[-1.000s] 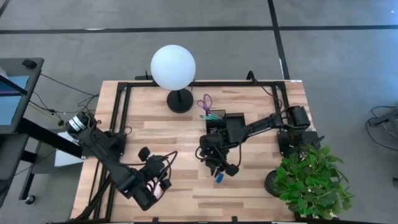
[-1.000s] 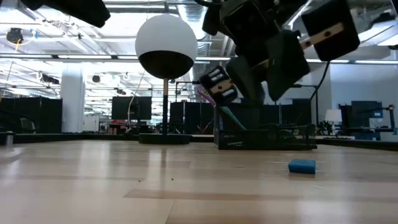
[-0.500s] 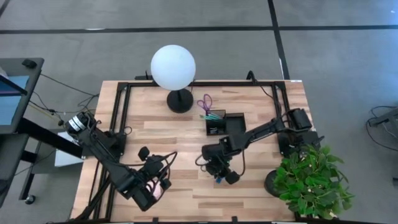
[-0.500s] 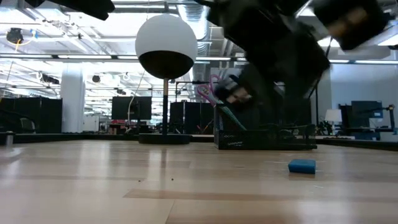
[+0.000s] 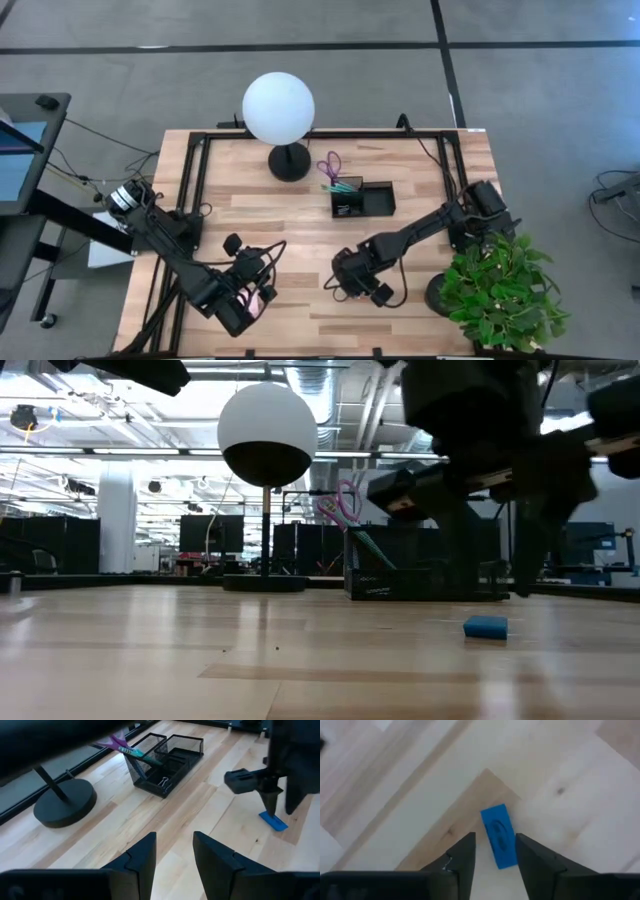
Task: Pick and place office supplies into organizer
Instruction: Put the blue eraser into the black desk organizer
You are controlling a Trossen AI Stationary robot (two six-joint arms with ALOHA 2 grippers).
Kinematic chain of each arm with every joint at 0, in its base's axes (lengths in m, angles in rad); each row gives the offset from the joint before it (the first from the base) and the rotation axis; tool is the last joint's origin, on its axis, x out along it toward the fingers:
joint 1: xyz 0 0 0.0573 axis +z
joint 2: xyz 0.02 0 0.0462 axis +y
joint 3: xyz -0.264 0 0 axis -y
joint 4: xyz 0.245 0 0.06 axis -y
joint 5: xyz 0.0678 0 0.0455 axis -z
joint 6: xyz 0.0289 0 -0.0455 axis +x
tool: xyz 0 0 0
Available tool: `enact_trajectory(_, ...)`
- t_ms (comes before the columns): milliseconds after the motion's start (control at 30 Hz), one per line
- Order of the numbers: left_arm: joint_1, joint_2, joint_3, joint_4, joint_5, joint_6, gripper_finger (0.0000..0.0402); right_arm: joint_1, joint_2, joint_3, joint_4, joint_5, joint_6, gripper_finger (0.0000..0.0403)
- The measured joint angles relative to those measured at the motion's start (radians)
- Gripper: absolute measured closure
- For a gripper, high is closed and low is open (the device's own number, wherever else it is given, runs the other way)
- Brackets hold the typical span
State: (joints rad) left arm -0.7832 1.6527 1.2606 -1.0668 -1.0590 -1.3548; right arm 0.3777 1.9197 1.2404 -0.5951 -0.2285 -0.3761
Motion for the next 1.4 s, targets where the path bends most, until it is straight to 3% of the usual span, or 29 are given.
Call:
enact_trajectory(233,0.018,0.0,0.0,-0.006,0.003,0.008,0.0276,0.052,0.0,0.0,0.031,0.145,-0.075,0.0218)
enact_trajectory(500,0.019,0.0,0.0,-0.024,0.006,0.016,0.0276,0.052,0.063,0.0,0.0,0.145,-0.077,0.0195)
enact_trajectory(667,0.019,0.0,0.0,-0.026,0.006,0.028,0.0276,0.041,0.082,0.002,-0.015,0.186,-0.048,0.0207)
enact_trajectory(967,0.019,0.0,0.0,-0.026,0.006,0.032,0.0276,0.001,0.07,0.016,-0.01,0.122,-0.079,0.0255)
enact_trajectory(1400,0.019,0.0,0.0,-0.026,0.007,0.033,0.0276,-0.002,0.091,0.019,0.001,0.121,-0.122,0.0295)
